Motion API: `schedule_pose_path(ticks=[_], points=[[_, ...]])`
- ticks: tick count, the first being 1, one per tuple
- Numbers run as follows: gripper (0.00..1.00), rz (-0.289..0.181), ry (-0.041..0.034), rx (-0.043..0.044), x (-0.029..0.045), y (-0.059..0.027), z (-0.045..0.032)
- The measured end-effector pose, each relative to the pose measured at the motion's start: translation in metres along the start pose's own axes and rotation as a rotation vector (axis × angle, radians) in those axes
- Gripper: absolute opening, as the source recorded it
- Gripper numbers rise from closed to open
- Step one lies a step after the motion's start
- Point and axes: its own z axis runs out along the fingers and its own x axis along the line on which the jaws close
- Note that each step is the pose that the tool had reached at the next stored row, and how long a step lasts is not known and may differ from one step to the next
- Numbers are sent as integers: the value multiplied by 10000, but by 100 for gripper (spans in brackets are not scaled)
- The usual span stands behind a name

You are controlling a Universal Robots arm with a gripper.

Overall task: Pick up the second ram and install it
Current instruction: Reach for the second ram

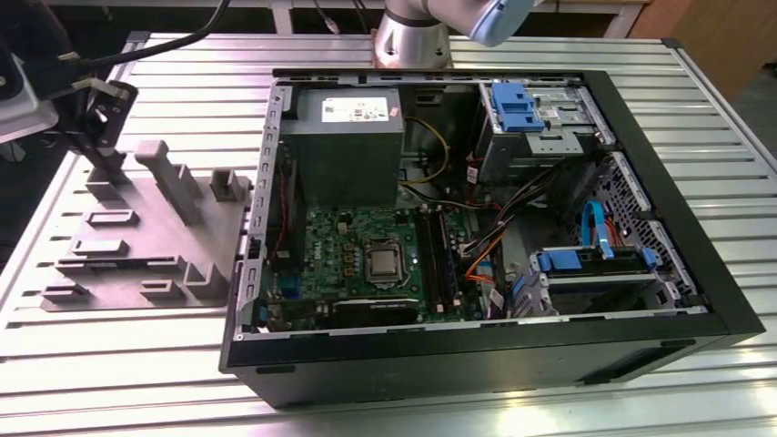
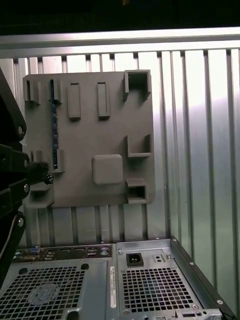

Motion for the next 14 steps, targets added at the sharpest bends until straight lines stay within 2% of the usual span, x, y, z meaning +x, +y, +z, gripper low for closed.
schedule_pose_path(ticks=[14], points=[[10,0,0,0,277,-33,177]])
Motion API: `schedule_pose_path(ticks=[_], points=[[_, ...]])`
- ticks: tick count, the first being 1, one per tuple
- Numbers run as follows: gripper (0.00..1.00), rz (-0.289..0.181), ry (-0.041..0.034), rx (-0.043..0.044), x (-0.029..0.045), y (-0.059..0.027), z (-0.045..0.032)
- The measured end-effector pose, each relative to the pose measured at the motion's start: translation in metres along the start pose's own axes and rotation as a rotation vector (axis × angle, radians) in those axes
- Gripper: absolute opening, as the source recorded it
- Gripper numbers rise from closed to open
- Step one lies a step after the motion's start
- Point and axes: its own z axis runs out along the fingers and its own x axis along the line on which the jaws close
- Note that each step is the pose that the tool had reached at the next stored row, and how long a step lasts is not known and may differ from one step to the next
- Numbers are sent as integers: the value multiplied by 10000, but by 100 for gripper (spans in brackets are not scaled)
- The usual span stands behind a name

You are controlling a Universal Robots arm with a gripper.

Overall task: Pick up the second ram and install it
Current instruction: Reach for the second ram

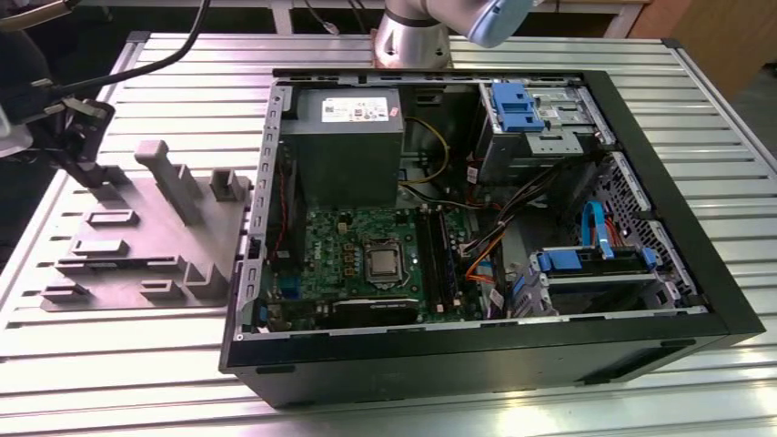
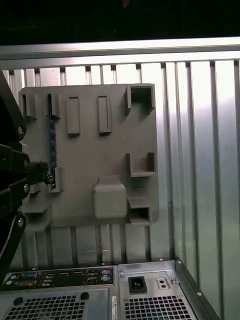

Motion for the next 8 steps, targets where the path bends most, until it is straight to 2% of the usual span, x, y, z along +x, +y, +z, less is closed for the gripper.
schedule_pose_path(ticks=[8], points=[[10,0,-1,-1,134,-22,118]])
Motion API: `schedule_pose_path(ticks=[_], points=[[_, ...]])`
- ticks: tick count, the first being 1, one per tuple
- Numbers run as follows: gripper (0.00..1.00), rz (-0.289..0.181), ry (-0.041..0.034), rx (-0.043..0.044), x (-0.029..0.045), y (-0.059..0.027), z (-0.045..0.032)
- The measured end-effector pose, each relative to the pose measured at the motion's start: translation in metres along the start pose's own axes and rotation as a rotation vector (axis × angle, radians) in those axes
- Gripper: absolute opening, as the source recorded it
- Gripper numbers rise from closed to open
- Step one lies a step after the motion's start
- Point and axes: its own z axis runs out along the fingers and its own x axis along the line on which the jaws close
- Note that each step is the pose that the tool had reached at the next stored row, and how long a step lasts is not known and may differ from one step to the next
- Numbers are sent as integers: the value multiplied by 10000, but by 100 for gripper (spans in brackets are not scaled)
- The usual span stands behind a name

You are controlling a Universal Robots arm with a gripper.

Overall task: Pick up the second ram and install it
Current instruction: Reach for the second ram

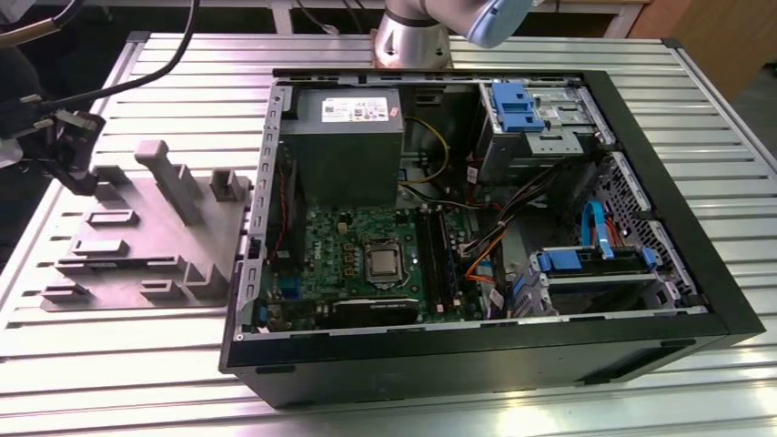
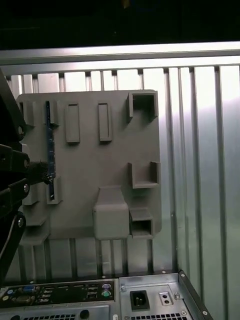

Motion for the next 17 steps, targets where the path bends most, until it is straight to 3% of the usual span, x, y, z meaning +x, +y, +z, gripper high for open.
schedule_pose_path(ticks=[17], points=[[10,0,2,2,87,-74,243]])
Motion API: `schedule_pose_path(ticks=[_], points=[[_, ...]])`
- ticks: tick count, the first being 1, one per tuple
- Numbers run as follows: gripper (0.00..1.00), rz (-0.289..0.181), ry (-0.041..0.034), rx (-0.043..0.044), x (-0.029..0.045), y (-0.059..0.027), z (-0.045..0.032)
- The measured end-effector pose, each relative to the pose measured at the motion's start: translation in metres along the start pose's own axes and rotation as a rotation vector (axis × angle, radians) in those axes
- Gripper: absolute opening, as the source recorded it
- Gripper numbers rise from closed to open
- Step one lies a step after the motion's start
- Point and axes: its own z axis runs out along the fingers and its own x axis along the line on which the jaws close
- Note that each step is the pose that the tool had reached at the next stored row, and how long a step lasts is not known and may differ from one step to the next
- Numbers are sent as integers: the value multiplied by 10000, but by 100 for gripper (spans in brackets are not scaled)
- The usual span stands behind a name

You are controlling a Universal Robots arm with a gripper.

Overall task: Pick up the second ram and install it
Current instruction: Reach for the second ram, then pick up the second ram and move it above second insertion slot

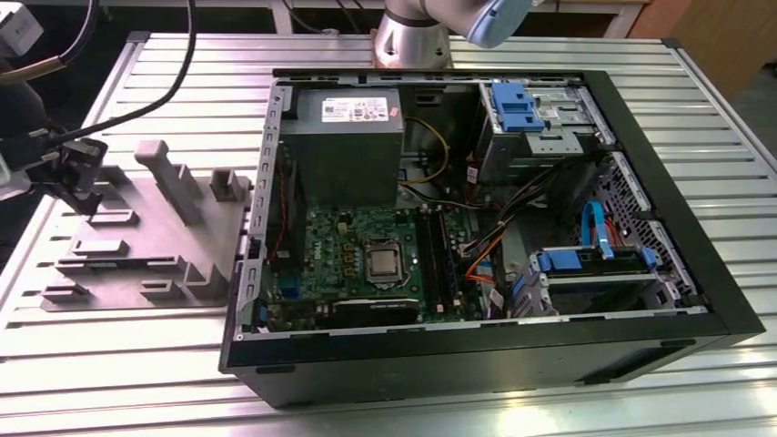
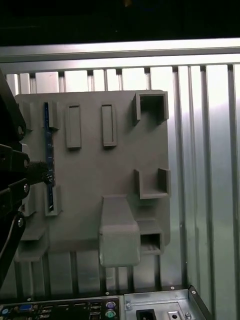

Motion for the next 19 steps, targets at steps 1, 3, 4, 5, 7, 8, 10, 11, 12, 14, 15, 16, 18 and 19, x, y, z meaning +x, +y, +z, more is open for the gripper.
schedule_pose_path(ticks=[1,3,4,5,7,8,10,11,12,14,15,16,18,19], points=[[10,0,0,0,5,-4,14],[10,-1,2,2,17,-11,44],[10,-1,4,3,23,-14,58],[10,0,6,3,28,-17,72],[10,0,6,2,36,-23,103],[10,0,10,4,40,-27,118],[10,1,17,6,48,-33,146],[10,2,19,8,51,-37,159],[10,2,20,8,54,-39,167],[10,1,20,9,53,-40,169],[10,1,21,9,53,-40,169],[10,1,19,8,53,-40,171],[10,1,20,8,53,-40,173],[10,1,20,9,53,-40,173]])
